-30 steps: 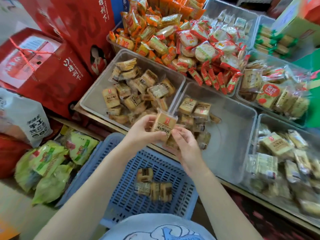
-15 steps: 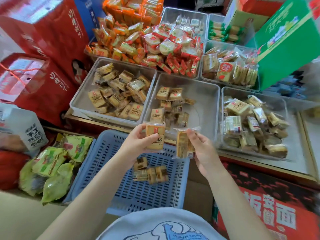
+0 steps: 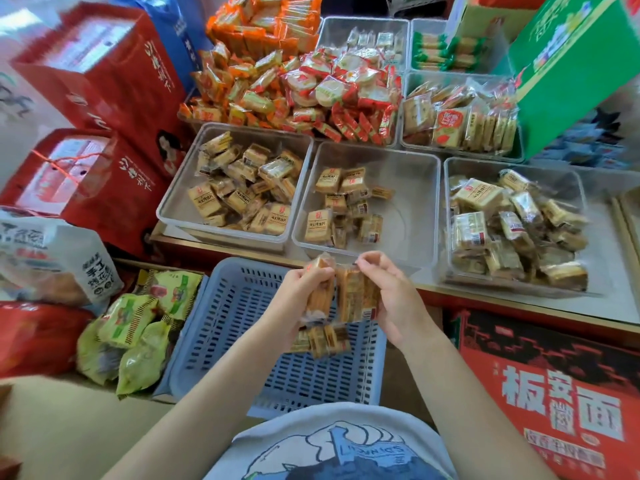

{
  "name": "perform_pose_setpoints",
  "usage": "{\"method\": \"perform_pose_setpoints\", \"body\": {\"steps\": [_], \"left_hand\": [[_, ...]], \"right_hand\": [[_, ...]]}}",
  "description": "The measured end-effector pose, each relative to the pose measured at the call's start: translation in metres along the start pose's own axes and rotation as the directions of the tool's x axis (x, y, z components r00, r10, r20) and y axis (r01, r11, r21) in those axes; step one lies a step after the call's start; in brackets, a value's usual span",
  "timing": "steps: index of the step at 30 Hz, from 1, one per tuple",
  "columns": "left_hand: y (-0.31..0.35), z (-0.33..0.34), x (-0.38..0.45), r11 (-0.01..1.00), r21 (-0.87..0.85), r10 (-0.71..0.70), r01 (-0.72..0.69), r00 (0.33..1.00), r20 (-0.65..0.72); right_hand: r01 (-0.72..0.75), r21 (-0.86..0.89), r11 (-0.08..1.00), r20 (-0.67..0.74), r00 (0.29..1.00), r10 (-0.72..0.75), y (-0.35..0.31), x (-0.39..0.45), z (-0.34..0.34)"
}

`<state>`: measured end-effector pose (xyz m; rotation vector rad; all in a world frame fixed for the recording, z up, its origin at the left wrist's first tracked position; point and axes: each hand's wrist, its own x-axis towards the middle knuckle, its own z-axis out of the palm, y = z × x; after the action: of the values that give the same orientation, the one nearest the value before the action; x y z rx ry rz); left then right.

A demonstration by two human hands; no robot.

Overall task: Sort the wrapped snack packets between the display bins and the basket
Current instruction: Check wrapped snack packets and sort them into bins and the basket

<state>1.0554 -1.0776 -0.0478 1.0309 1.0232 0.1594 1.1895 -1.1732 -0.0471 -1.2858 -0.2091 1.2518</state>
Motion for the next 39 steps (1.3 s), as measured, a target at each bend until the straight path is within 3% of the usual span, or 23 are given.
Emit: {"method": "perform_pose_setpoints", "body": {"steps": [4, 9, 12, 16, 22, 30, 34, 36, 39], "left_hand": [[0.006, 0.008, -0.007, 0.994, -0.103, -0.030, 0.035, 0.998, 0.053], [0.002, 0.005, -0.005, 0.970, -0.229, -0.088, 0.077, 0.996, -0.035], [0.000, 0.007, -0.002, 0.991, -0.111, -0.075, 0.079, 0.996, 0.039], [-0.003, 0.017, 0.000, 0.996, 0.069, 0.035, -0.049, 0.981, 0.191], [-0.009, 0.037, 0.009, 0.981, 0.122, 0.143, -0.153, 0.986, 0.085], [-0.005, 0.047, 0.009, 0.958, 0.156, 0.245, -0.240, 0.969, -0.013], [-0.004, 0.053, 0.011, 0.965, 0.173, 0.201, -0.198, 0.980, -0.003], [-0.002, 0.054, 0.013, 0.970, 0.164, 0.180, -0.181, 0.983, 0.016], [0.001, 0.056, 0.014, 0.970, 0.153, 0.189, -0.189, 0.982, 0.015]], "right_hand": [[-0.018, -0.001, 1.000, 0.002, 1.000, 0.018, -0.007, 0.003, -0.006], [0.009, -0.096, 0.995, 0.003, 1.000, -0.009, -0.012, -0.001, -0.011], [0.009, -0.088, 0.996, 0.033, 0.999, -0.006, -0.017, -0.004, -0.016], [-0.056, 0.009, 0.998, 0.067, 0.996, 0.055, -0.023, -0.004, -0.027], [-0.066, 0.129, 0.989, 0.048, 0.997, 0.061, -0.027, -0.003, -0.037], [-0.009, -0.258, 0.966, 0.085, 0.996, 0.032, -0.043, 0.005, -0.066], [0.138, -0.382, 0.914, -0.002, 0.989, -0.150, -0.042, 0.004, -0.065], [0.177, -0.374, 0.910, -0.053, 0.976, -0.211, -0.036, 0.005, -0.061], [0.148, -0.251, 0.957, -0.117, 0.976, -0.182, -0.030, 0.006, -0.060]]}}
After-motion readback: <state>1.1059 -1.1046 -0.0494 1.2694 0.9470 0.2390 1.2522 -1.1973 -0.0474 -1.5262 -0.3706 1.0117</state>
